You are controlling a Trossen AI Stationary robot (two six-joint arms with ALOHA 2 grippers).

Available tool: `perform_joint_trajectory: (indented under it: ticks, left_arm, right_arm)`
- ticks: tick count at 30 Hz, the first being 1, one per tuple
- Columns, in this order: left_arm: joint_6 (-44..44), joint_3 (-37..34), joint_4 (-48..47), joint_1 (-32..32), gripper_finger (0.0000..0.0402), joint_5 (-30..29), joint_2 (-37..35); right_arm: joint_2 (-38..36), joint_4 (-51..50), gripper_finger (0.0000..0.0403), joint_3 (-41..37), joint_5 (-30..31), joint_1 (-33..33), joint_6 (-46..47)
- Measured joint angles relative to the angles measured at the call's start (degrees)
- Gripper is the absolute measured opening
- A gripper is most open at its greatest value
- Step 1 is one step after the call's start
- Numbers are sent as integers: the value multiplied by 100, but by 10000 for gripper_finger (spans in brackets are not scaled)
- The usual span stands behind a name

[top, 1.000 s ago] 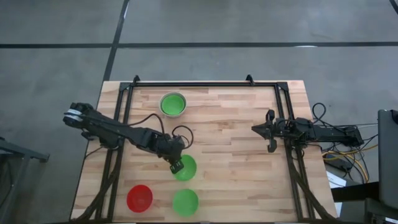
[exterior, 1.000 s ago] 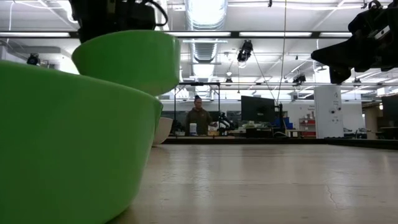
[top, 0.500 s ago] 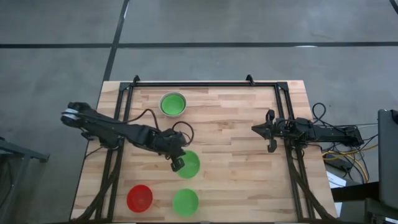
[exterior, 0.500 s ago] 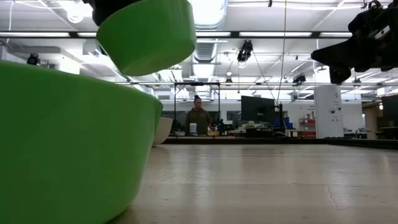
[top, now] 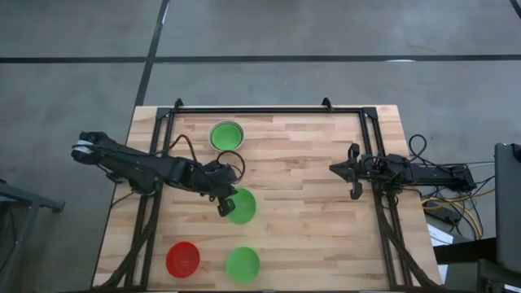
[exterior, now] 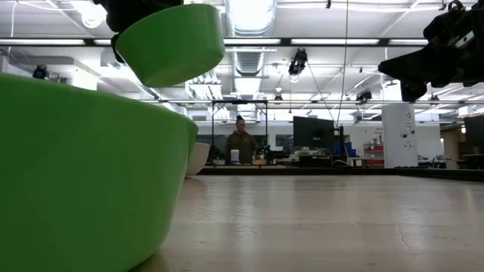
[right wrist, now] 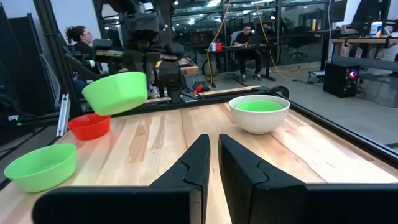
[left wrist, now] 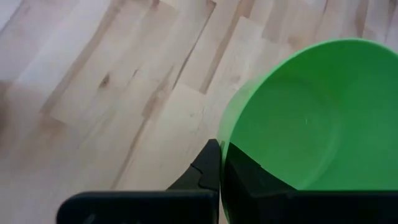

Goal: Nest bowls inside each other
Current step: Stack the middle green bowl on the stacked green bowl

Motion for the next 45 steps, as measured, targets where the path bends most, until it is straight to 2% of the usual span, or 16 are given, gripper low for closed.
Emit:
perform_joint_trajectory:
  ticks: [13, 21, 29, 45]
  left_arm:
    - [142, -678, -79, 614, 3, 136, -673]
    - [622, -730, -164, 1198, 3, 404, -786]
    - [808, -730, -114, 2009, 3, 508, -765]
    - [436, -730, -205, 3777, 4, 659, -749]
  right_arm:
    - [-2, 0, 34, 0, -1, 2, -6]
    - [-2, 0, 34, 0, -2, 2, -6]
    - [0, 0, 34, 0, -2, 2, 0]
    - [-2, 0, 34, 0, -1, 1, 0]
